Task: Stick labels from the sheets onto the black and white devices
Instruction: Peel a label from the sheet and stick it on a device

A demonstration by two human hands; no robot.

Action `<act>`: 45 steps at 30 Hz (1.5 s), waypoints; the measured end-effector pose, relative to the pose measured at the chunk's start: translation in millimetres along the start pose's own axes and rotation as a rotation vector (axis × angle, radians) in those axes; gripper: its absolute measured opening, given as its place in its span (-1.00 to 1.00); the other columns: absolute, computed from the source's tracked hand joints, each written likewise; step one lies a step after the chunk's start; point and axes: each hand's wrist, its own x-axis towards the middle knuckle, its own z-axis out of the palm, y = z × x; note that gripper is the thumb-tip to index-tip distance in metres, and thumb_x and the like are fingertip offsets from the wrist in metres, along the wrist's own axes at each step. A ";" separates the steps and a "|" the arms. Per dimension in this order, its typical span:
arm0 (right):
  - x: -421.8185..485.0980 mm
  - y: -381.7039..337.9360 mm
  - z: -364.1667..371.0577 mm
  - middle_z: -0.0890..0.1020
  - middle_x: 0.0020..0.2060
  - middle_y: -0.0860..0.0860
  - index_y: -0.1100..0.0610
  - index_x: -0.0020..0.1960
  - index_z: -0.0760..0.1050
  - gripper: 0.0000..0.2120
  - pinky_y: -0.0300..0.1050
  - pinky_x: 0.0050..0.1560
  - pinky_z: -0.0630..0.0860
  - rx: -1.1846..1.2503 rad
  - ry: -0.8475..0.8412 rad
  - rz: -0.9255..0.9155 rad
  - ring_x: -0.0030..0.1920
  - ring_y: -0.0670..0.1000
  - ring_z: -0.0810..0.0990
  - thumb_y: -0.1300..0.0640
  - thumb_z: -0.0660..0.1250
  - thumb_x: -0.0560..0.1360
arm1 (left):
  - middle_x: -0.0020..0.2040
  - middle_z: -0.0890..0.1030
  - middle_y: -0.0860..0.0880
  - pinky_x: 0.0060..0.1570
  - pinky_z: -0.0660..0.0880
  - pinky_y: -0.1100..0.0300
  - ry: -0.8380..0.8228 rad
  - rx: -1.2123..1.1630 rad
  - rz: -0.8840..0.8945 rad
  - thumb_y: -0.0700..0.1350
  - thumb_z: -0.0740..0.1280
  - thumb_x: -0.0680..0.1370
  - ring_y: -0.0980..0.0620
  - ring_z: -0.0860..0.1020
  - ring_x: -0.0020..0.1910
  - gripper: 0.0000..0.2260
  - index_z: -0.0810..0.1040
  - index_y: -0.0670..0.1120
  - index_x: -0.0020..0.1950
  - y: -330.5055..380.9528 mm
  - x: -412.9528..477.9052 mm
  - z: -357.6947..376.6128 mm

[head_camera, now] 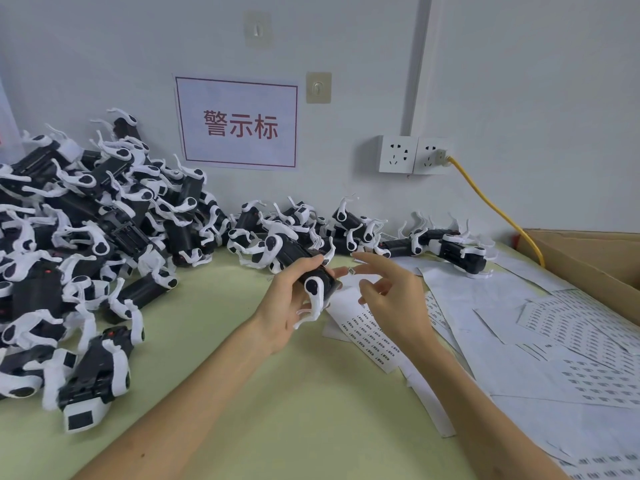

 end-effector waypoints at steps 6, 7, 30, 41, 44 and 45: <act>0.5 0.3 0.4 0.66 -0.06 -0.37 -0.33 0.08 0.54 -0.51 -0.37 -0.45 0.40 0.017 0.027 0.002 -0.32 -0.09 0.67 0.31 0.32 0.54 | 0.26 0.66 -0.23 0.00 0.26 0.07 -0.023 -0.015 0.010 0.12 0.47 0.36 -0.15 0.52 0.16 -0.49 0.62 -0.20 0.15 1.4 -0.8 -0.8; 0.1 0.1 0.7 0.67 -0.07 -0.36 -0.34 0.05 0.54 -0.54 -0.37 -0.45 0.40 0.017 0.030 -0.005 -0.33 -0.09 0.67 0.29 0.33 0.56 | 0.25 0.66 -0.23 0.09 0.28 0.05 -0.042 0.009 0.008 0.17 0.46 0.35 -0.17 0.55 0.17 -0.51 0.68 -0.19 0.07 1.2 -0.6 -1.6; 3.7 6.4 0.7 0.66 -0.18 -0.26 -0.03 -0.08 0.63 -0.94 -0.33 -0.44 0.39 -0.008 0.114 0.018 -0.41 -0.02 0.53 0.12 0.43 0.54 | 0.26 0.68 -0.08 0.11 0.46 0.13 -0.123 0.143 0.096 0.07 0.31 0.49 0.00 0.61 0.10 -0.40 0.49 -0.42 0.28 -1.1 -6.2 3.7; 4.1 6.9 -0.2 0.66 -0.21 -0.19 0.02 -0.13 0.63 -0.87 -0.36 -0.45 0.33 -0.016 0.126 -0.001 -0.49 -0.12 0.43 0.23 0.42 0.53 | 0.25 0.68 -0.05 -0.02 0.53 0.27 -0.115 0.190 0.125 0.05 0.30 0.48 0.03 0.61 0.10 -0.49 0.54 -0.36 0.19 0.0 -9.2 6.6; 3.6 6.0 -0.9 0.65 -0.23 -0.19 0.02 -0.16 0.61 -0.86 -0.36 -0.43 0.33 -0.018 0.121 -0.002 -0.48 -0.12 0.44 0.23 0.43 0.52 | 0.26 0.68 -0.03 -0.02 0.48 0.22 -0.105 0.215 0.126 0.06 0.30 0.47 0.03 0.60 0.12 -0.62 0.58 -0.22 0.09 0.5 -8.9 5.9; 3.3 5.6 -1.1 0.64 -0.24 -0.20 0.01 -0.16 0.61 -0.85 -0.37 -0.43 0.33 -0.018 0.118 -0.002 -0.48 -0.12 0.44 0.23 0.43 0.52 | 0.26 0.68 -0.04 0.02 0.44 0.16 -0.103 0.222 0.126 0.06 0.30 0.47 0.00 0.59 0.14 -0.65 0.59 -0.19 0.05 0.1 -8.3 5.4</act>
